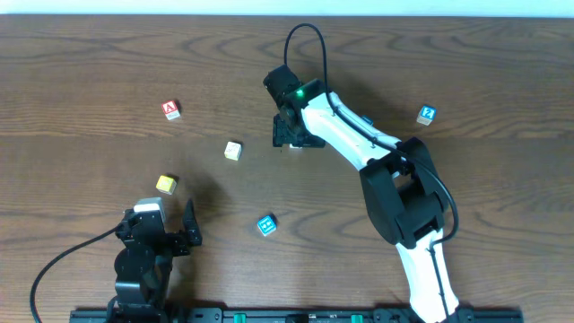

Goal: Spell out Ai2
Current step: 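Carry the red 'I' block forward and lower it onto the table, then open the right gripper, lift, and move toward the blue '2' block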

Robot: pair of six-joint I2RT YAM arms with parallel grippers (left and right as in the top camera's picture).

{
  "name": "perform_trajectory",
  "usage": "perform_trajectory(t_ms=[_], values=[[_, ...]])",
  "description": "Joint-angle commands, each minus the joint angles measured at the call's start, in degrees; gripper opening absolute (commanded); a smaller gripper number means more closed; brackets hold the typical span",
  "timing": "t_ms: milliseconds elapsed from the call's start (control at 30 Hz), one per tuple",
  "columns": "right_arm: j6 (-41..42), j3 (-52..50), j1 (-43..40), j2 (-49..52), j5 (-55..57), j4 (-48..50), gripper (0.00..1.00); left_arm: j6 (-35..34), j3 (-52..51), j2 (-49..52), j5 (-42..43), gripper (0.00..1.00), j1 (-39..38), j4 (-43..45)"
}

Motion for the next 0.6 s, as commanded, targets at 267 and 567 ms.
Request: perform_trajectory(t_ms=[267,567], values=[[-1.92,23.74,-0.26,0.02,7.19,-16.83,0.77,0.39,-1.11,-0.33,-0.52,0.95,0.15,-0.17],[-6.45,34.91,-3.54,-0.48,7.26,-28.63,0.81,0.39,-1.11,-0.33,-0.52,0.95,0.15,-0.17]])
